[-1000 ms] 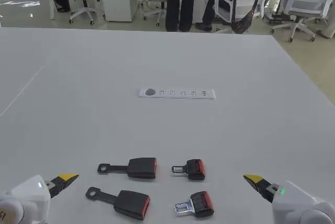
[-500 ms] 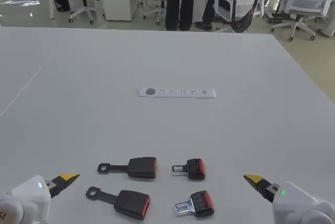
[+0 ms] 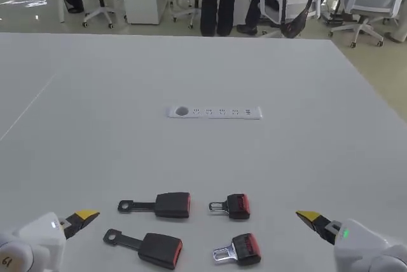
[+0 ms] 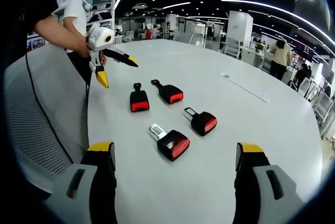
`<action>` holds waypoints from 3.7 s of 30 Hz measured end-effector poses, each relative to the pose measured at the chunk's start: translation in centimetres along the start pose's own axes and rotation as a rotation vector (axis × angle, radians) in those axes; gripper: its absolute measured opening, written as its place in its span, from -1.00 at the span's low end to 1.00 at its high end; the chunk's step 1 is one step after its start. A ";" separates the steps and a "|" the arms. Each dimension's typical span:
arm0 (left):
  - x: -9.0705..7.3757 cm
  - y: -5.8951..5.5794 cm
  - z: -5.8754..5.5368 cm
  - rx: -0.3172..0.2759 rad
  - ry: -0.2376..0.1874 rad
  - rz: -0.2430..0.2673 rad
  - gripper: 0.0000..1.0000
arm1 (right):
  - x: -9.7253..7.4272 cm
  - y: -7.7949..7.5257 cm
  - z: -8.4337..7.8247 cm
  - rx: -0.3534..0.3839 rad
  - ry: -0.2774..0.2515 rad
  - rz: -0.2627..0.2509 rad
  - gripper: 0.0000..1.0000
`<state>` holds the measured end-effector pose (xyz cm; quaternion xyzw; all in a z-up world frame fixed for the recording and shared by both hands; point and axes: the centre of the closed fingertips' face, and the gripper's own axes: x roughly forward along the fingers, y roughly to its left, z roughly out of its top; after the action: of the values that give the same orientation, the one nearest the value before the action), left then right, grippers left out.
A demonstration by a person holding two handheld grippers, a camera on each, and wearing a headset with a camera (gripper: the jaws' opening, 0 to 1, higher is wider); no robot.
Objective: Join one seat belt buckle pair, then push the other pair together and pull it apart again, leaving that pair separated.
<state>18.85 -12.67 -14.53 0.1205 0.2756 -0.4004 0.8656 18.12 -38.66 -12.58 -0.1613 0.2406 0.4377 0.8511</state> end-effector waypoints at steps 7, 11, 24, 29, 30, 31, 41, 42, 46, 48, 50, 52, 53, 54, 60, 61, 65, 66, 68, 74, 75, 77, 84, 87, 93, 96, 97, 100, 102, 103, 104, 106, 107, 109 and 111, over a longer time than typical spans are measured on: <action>0.5 -0.3 0.7 0.041 0.023 -0.029 0.86 | 0.3 -0.3 0.2 -0.025 0.011 0.020 0.83; 0.9 -0.7 1.4 0.067 0.033 -0.055 0.79 | 0.6 -0.1 0.3 -0.043 0.017 0.039 0.75; 3.0 -1.7 2.3 0.187 0.108 -0.178 0.51 | 2.0 0.0 -0.2 -0.181 0.063 0.133 0.41; 3.5 -2.0 2.2 0.235 0.142 -0.219 0.43 | 2.4 0.2 -0.5 -0.223 0.088 0.171 0.26; 3.6 -2.1 2.2 0.245 0.148 -0.227 0.41 | 2.6 0.2 -0.6 -0.231 0.095 0.180 0.23; 3.7 -2.3 2.1 0.261 0.162 -0.240 0.40 | 2.6 0.3 -0.6 -0.240 0.100 0.187 0.21; 4.8 -2.9 0.8 0.380 0.266 -0.337 0.18 | 3.6 0.7 -1.3 -0.325 0.159 0.274 0.02; 5.0 -2.9 0.6 0.389 0.279 -0.348 0.16 | 3.6 0.8 -1.3 -0.331 0.163 0.281 0.00; 5.5 -2.7 0.5 0.441 0.318 -0.366 0.07 | 4.1 0.7 -1.6 -0.361 0.188 0.310 -0.03; 5.7 -2.6 0.3 0.450 0.326 -0.373 0.06 | 4.3 0.8 -1.7 -0.374 0.199 0.326 -0.05; 6.0 -2.5 0.0 0.459 0.336 -0.388 0.02 | 4.6 0.8 -2.0 -0.388 0.214 0.344 -0.09; 6.2 -2.6 -0.1 0.479 0.357 -0.404 -0.03 | 4.9 1.0 -2.1 -0.404 0.228 0.361 -0.11; 6.2 -2.7 -0.2 0.492 0.364 -0.415 -0.05 | 5.0 1.0 -2.2 -0.410 0.234 0.368 -0.13; 6.3 -2.7 -0.3 0.499 0.370 -0.423 -0.07 | 5.1 1.0 -2.3 -0.414 0.243 0.377 -0.15; 6.7 -2.8 -0.9 0.549 0.426 -0.470 -0.16 | 5.9 1.1 -2.8 -0.454 0.292 0.419 -0.21; 6.8 -2.7 -1.2 0.550 0.436 -0.475 -0.17 | 6.1 1.1 -2.9 -0.456 0.301 0.421 -0.22; 6.9 -2.7 -1.4 0.562 0.469 -0.500 -0.22 | 6.7 0.7 -3.1 -0.458 0.316 0.440 -0.28; 6.9 -2.7 -1.4 0.560 0.473 -0.502 -0.24 | 6.8 0.7 -3.2 -0.460 0.320 0.446 -0.30; 7.0 -2.6 -1.3 0.557 0.478 -0.501 -0.29 | 6.9 0.7 -3.5 -0.464 0.329 0.454 -0.33; 7.1 -2.6 -1.5 0.550 0.494 -0.501 -0.34 | 7.4 0.4 -4.2 -0.477 0.354 0.460 -0.37; 7.1 -2.5 -1.5 0.543 0.497 -0.497 -0.34 | 7.4 0.4 -4.2 -0.479 0.355 0.461 -0.36; 7.2 -2.6 -1.6 0.535 0.500 -0.493 -0.35 | 7.5 0.4 -4.3 -0.475 0.358 0.461 -0.36; 7.4 -2.6 -1.8 0.484 0.505 -0.476 -0.36 | 7.5 0.5 -4.4 -0.450 0.370 0.446 -0.37; 7.4 -2.7 -1.7 0.457 0.512 -0.465 -0.36 | 7.5 0.5 -4.4 -0.428 0.371 0.443 -0.37; 7.5 -2.5 -1.9 0.434 0.523 -0.461 -0.36 | 7.7 0.4 -4.3 -0.388 0.381 0.421 -0.37; 7.5 -2.5 -2.1 0.421 0.531 -0.459 -0.36 | 7.7 0.5 -4.3 -0.374 0.385 0.410 -0.38; 7.6 -2.5 -2.1 0.423 0.532 -0.459 -0.36 | 7.8 0.5 -4.3 -0.373 0.386 0.408 -0.38; 7.5 -2.6 -2.2 0.442 0.538 -0.461 -0.36 | 7.8 0.7 -4.1 -0.365 0.385 0.400 -0.38; 7.5 -2.5 -2.3 0.460 0.536 -0.467 -0.36 | 7.9 0.7 -4.0 -0.348 0.383 0.395 -0.38; 7.5 -2.5 -2.3 0.464 0.535 -0.468 -0.36 | 8.0 0.8 -4.0 -0.343 0.382 0.394 -0.38; 7.5 -2.6 -2.3 0.466 0.536 -0.468 -0.36 | 8.0 0.8 -3.9 -0.337 0.382 0.392 -0.38; 7.5 -2.5 -2.3 0.473 0.537 -0.468 -0.36 | 8.0 0.9 -3.7 -0.338 0.382 0.392 -0.39; 7.5 -2.4 -2.4 0.472 0.538 -0.467 -0.36 | 8.0 1.0 -3.7 -0.339 0.382 0.392 -0.39; 7.6 -2.3 -2.5 0.472 0.538 -0.465 -0.37 | 8.1 1.2 -3.6 -0.338 0.381 0.392 -0.39; 7.5 -2.3 -2.5 0.475 0.536 -0.465 -0.37 | 8.2 1.1 -3.5 -0.340 0.380 0.390 -0.39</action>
<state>20.12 -17.84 -20.86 0.3511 0.4107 -0.5917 0.5983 20.38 -34.22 -20.11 -0.3311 0.3449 0.5888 0.6517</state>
